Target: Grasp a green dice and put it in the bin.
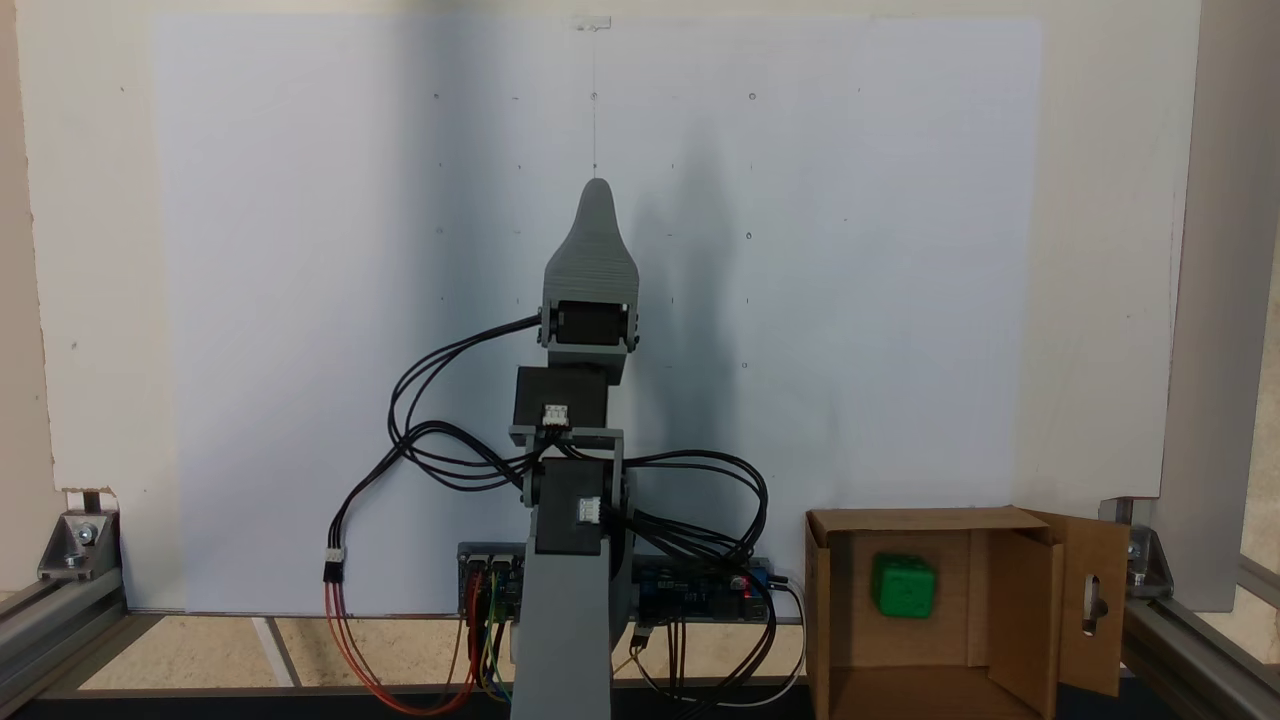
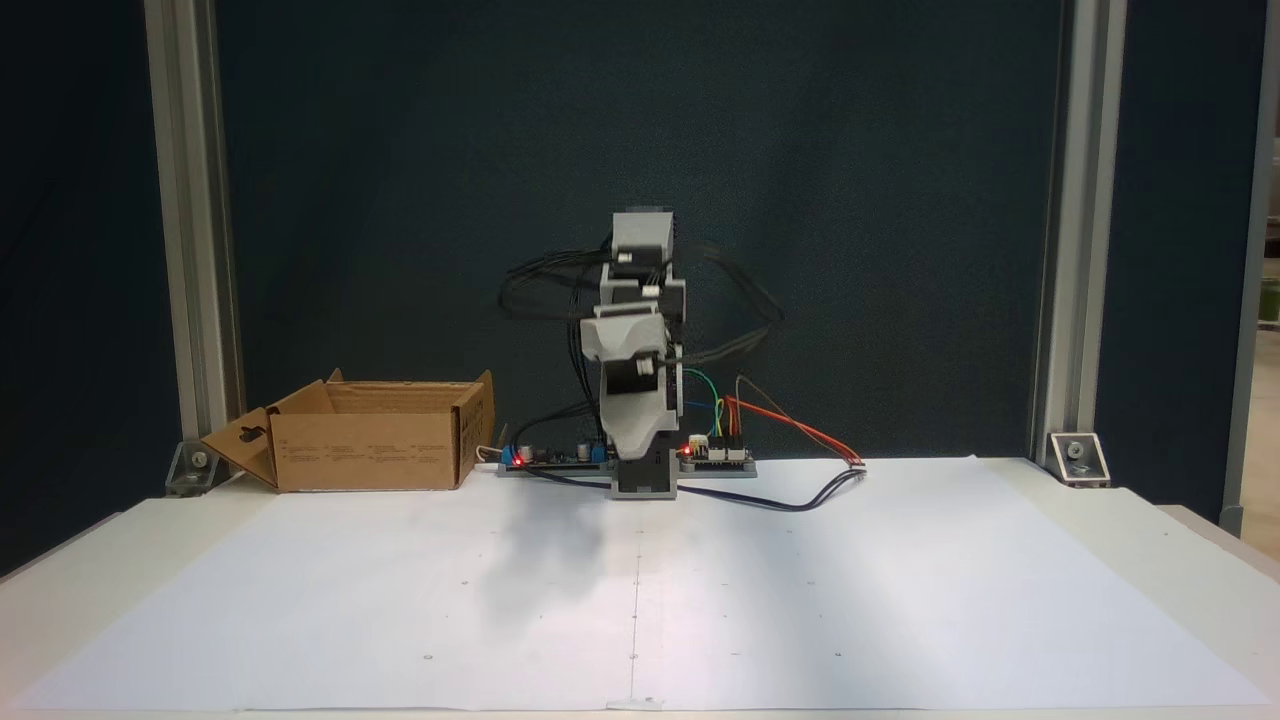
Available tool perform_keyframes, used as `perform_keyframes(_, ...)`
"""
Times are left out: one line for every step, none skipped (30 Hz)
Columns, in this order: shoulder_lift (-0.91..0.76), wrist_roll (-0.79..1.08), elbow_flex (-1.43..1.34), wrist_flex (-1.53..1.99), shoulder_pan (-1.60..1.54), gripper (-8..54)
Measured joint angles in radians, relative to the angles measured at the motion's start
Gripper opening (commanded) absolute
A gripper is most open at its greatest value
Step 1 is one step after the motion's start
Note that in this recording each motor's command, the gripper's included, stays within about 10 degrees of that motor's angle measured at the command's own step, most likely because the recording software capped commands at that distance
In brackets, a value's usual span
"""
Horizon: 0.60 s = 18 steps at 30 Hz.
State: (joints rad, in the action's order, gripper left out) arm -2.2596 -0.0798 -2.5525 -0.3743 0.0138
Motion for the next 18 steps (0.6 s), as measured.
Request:
perform_keyframes(0.000,0.000,-0.025,-0.038,0.000,44.2)
perform_keyframes(0.000,0.000,-0.048,-0.081,0.000,44.2)
perform_keyframes(0.000,0.000,-0.067,-0.121,0.000,44.2)
perform_keyframes(0.002,0.000,-0.081,-0.161,0.000,44.1)
perform_keyframes(0.000,0.000,-0.092,-0.199,0.000,44.0)
perform_keyframes(0.000,0.000,-0.103,-0.242,0.000,44.0)
perform_keyframes(0.000,0.000,-0.120,-0.284,0.000,43.9)
perform_keyframes(0.000,0.000,-0.143,-0.327,0.000,43.6)
perform_keyframes(0.000,0.000,-0.167,-0.367,0.000,43.2)
perform_keyframes(0.000,0.000,-0.187,-0.408,0.000,43.2)
perform_keyframes(0.000,0.000,-0.202,-0.446,0.000,43.2)
perform_keyframes(0.000,0.000,-0.216,-0.486,0.000,43.2)
perform_keyframes(0.000,0.000,-0.229,-0.525,0.000,43.2)
perform_keyframes(0.000,0.000,-0.247,-0.566,0.000,43.2)
perform_keyframes(0.000,0.000,-0.265,-0.606,0.000,43.2)
perform_keyframes(0.000,0.000,-0.285,-0.644,0.000,43.2)
perform_keyframes(0.000,0.000,-0.307,-0.683,0.000,43.2)
perform_keyframes(0.000,0.000,-0.331,-0.726,0.000,43.2)
